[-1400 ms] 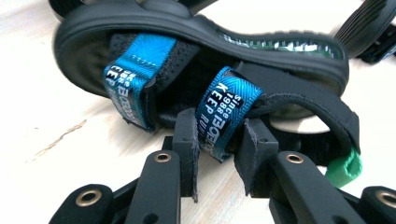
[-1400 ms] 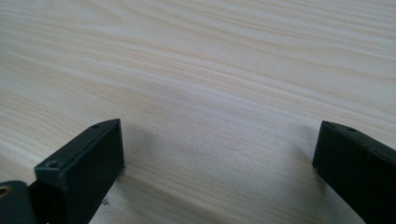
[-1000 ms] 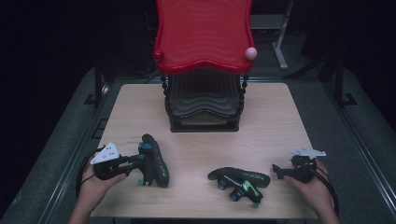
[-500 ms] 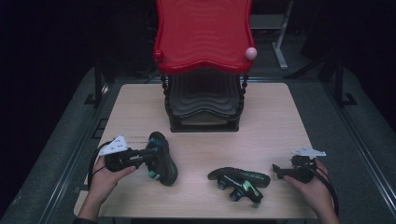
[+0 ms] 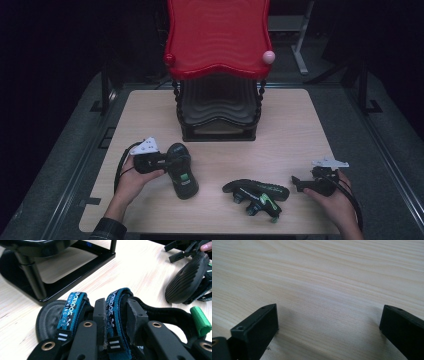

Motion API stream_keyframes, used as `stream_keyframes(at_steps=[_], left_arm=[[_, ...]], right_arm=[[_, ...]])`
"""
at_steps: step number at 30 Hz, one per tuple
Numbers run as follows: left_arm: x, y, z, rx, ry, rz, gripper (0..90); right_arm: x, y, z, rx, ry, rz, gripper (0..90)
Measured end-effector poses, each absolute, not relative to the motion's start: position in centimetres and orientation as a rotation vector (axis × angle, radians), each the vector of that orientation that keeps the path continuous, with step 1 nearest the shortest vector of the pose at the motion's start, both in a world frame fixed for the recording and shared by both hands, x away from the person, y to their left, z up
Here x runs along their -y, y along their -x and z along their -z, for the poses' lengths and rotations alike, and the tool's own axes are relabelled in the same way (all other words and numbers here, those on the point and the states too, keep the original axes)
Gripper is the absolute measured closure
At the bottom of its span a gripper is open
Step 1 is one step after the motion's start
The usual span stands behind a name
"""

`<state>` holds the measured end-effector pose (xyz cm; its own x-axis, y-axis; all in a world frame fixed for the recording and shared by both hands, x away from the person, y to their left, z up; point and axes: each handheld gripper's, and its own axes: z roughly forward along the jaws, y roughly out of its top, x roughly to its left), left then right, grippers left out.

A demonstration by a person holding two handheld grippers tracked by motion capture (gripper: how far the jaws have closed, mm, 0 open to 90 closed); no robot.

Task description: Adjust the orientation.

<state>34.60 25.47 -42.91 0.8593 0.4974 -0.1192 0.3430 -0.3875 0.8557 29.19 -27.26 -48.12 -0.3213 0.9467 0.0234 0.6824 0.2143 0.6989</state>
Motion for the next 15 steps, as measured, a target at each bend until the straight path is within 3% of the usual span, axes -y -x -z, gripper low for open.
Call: stream_keyframes(at_steps=[6,15], left_arm=[[-25.7,-34.3,42.0,-0.614,-1.966,-0.161,62.0],[-25.3,-31.7,40.1,-0.518,-1.943,-0.056,59.5]], right_arm=[[27.3,-29.2,48.1,-2.087,-1.504,-0.871,1.4],[27.3,-29.2,48.1,-2.088,-1.504,-0.871,1.4]])
